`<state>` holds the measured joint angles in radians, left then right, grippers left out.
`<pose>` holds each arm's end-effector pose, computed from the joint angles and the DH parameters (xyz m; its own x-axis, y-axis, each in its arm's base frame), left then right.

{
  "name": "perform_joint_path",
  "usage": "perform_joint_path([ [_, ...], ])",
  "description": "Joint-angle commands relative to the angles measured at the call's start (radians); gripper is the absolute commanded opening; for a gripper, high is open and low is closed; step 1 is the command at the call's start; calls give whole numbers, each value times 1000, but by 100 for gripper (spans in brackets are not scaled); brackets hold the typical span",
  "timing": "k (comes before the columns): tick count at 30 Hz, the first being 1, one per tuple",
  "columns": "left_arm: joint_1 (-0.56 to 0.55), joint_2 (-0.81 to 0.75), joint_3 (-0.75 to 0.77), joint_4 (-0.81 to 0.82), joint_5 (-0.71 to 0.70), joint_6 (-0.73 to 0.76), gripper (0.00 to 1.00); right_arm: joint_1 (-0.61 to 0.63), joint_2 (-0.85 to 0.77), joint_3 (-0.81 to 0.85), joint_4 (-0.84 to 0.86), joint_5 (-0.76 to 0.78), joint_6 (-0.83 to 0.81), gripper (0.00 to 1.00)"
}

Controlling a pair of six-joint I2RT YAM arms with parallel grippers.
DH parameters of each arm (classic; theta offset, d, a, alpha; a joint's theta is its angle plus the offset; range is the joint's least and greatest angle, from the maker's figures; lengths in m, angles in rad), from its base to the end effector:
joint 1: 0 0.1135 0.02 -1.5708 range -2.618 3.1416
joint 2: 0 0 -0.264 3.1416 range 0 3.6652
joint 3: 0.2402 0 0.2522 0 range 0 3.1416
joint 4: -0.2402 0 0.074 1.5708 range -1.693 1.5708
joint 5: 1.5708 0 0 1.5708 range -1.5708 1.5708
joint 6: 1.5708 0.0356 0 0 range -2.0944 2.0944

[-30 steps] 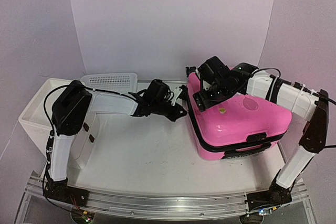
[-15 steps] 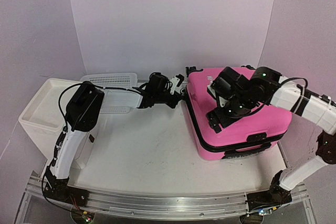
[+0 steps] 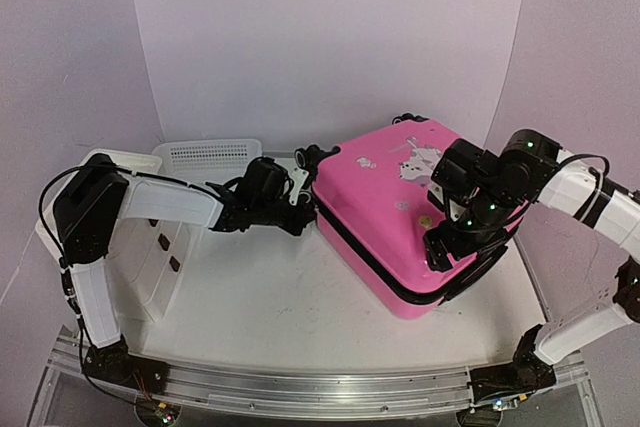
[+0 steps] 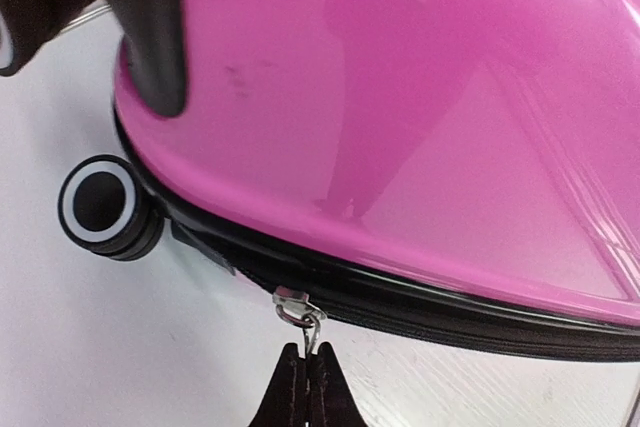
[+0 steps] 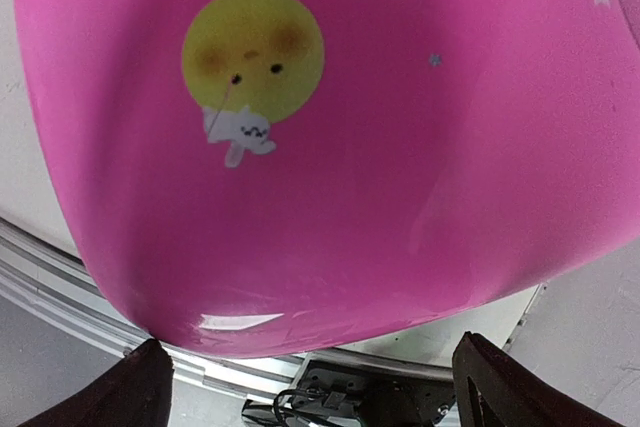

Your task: Open, take out, and arrange the luggage

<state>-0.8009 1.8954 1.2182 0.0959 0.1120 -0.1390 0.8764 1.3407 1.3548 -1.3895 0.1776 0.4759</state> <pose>0.2923 -0.3073 0.1969 -0.4864 0.3039 -0.8192 0.7180 0.6732 -0.1766 0.1488 0.1689 0.3270 -0.8945 -0.3694 -0.2520 -0.3652 0.9287 -0.0651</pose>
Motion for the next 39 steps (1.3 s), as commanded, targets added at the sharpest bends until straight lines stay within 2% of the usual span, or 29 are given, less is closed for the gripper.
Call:
perform_joint_path([
  [1, -144, -97, -53, 9, 3, -135, 0, -56, 36, -1, 37, 136, -3, 98],
  [8, -386, -70, 4, 6, 3, -174, 0, -68, 112, 143, -15, 227, -133, 98],
  [13, -399, -118, -31, 4, -41, -154, 0, -26, 199, 280, -25, 172, -240, 98],
  [16, -391, -145, -46, -10, -81, -117, 0, 6, 257, 331, 46, 132, -321, 98],
  [19, -354, -158, -62, -17, -101, -115, 0, 21, 318, 364, 140, 106, -398, 98],
  [23, -273, -160, -83, -19, -60, -136, 0, 24, 402, 370, 267, 125, -484, 98],
  [27, -216, -183, -109, -20, -80, -111, 0, 21, 458, 307, 285, 388, -484, 98],
  [29, -179, -189, -121, -23, -94, -95, 0, 20, 448, 235, 288, 447, -448, 98],
  [35, -32, -197, -138, -46, -103, -41, 0, -35, 367, -18, 323, 373, -424, 98],
  [39, 77, -172, -91, -61, -137, 26, 0, -49, 281, -137, 329, 316, -426, 98],
])
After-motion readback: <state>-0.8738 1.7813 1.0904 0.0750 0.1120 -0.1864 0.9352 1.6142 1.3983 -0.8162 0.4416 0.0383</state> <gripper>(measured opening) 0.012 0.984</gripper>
